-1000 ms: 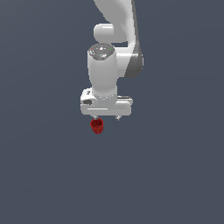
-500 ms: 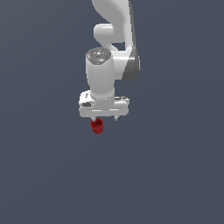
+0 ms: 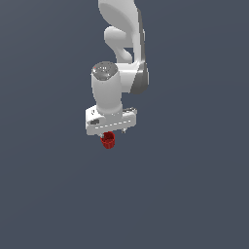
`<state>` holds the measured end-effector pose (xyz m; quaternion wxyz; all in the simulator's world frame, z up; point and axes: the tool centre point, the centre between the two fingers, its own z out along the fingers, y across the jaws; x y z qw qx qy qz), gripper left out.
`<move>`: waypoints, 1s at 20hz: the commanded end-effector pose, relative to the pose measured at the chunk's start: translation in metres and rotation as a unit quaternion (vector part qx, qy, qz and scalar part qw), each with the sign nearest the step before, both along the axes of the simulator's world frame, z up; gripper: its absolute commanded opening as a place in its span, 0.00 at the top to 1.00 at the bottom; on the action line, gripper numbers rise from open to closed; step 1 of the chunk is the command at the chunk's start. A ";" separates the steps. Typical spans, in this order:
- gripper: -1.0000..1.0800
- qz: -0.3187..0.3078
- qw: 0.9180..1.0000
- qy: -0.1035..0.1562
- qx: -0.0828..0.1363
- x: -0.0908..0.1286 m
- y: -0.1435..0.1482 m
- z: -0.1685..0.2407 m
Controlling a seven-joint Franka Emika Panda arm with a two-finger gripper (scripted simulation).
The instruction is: Pick up the object and move it to a goal position.
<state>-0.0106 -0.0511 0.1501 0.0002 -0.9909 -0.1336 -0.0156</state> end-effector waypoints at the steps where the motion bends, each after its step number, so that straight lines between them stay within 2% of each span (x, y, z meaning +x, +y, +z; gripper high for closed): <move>1: 0.04 0.031 1.000 0.002 -0.002 -0.004 -0.005 -0.007; 6: 0.04 0.091 0.996 0.006 -0.004 -0.012 -0.015 -0.022; 12: 0.04 0.156 0.988 0.010 -0.006 -0.021 -0.024 -0.037; 20: 0.04 0.210 0.978 0.014 -0.006 -0.029 -0.032 -0.049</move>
